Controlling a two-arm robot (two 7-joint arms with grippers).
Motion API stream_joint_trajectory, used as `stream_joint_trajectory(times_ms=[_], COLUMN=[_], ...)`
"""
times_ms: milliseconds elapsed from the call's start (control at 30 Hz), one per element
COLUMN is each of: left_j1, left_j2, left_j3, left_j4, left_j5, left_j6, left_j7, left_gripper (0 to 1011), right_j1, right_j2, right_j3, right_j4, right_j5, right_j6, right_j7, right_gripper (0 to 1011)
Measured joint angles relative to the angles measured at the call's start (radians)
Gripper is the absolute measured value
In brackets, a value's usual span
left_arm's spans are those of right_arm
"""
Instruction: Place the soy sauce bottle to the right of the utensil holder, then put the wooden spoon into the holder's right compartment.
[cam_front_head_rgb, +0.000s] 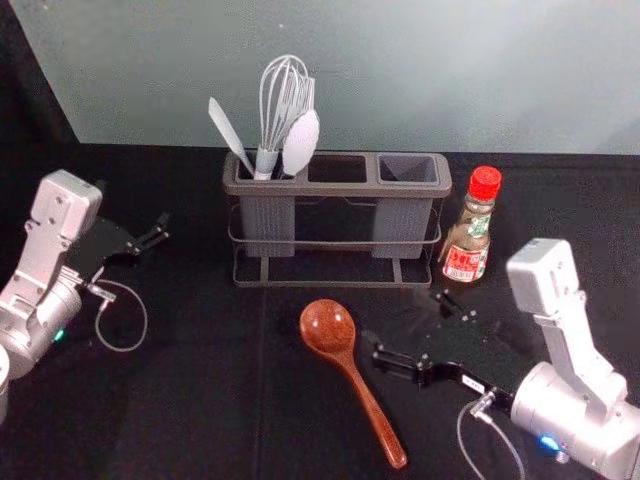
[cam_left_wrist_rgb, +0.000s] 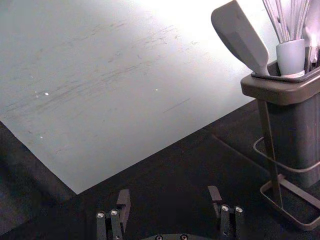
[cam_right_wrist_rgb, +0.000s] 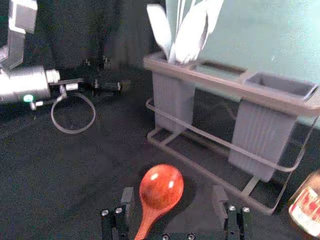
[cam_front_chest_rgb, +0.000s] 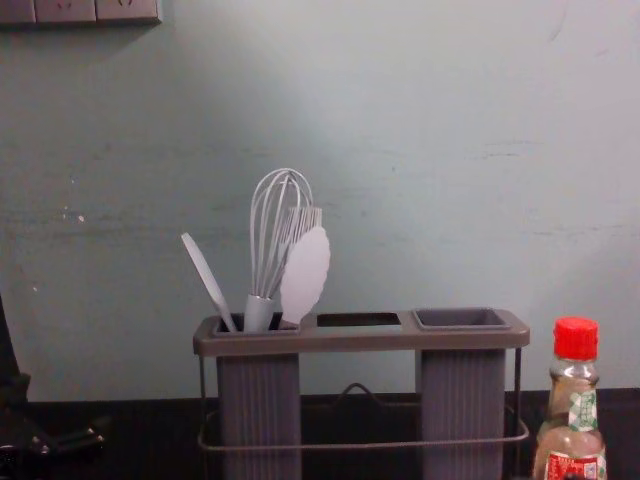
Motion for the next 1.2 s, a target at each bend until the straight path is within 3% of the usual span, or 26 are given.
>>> stream_joint_trajectory(times_ms=[100,133,233,333,367,433,467,667,900,1200], left_j1=[0.0,0.0,0.0,0.0,0.0,0.0,0.0,0.0,0.0,0.0], left_j2=[0.0,0.0,0.0,0.0,0.0,0.0,0.0,0.0,0.0,0.0], left_j3=[0.0,0.0,0.0,0.0,0.0,0.0,0.0,0.0,0.0,0.0], left_j4=[0.0,0.0,0.0,0.0,0.0,0.0,0.0,0.0,0.0,0.0], left_j5=[0.0,0.0,0.0,0.0,0.0,0.0,0.0,0.0,0.0,0.0], left_j6=[0.0,0.0,0.0,0.0,0.0,0.0,0.0,0.0,0.0,0.0], left_j7=[0.0,0.0,0.0,0.0,0.0,0.0,0.0,0.0,0.0,0.0], left_gripper=[1011,1011,1011,1011,1011,1011,1011,1011,1011,1011], right_j1=[0.02,0.02,0.051,0.078,0.103,0.129,0.155,0.26,0.329,0.373], right_j2=[0.013,0.013,0.019,0.017,0.009,-0.003,-0.016,-0.075,-0.13,-0.178], right_j3=[-0.018,-0.018,-0.046,-0.066,-0.081,-0.097,-0.113,-0.177,-0.206,-0.214], right_j4=[-0.036,-0.036,-0.076,-0.095,-0.104,-0.107,-0.107,-0.074,-0.018,0.063], right_j5=[0.005,0.005,-0.008,-0.019,-0.028,-0.038,-0.05,-0.096,-0.128,-0.146], right_j6=[0.117,0.117,0.247,0.332,0.399,0.456,0.511,0.675,0.752,0.773], right_j7=[-0.005,-0.005,-0.026,-0.037,-0.043,-0.049,-0.052,-0.065,-0.07,-0.057], right_gripper=[1003,1003,1003,1003,1003,1003,1003,1003,1003,1003])
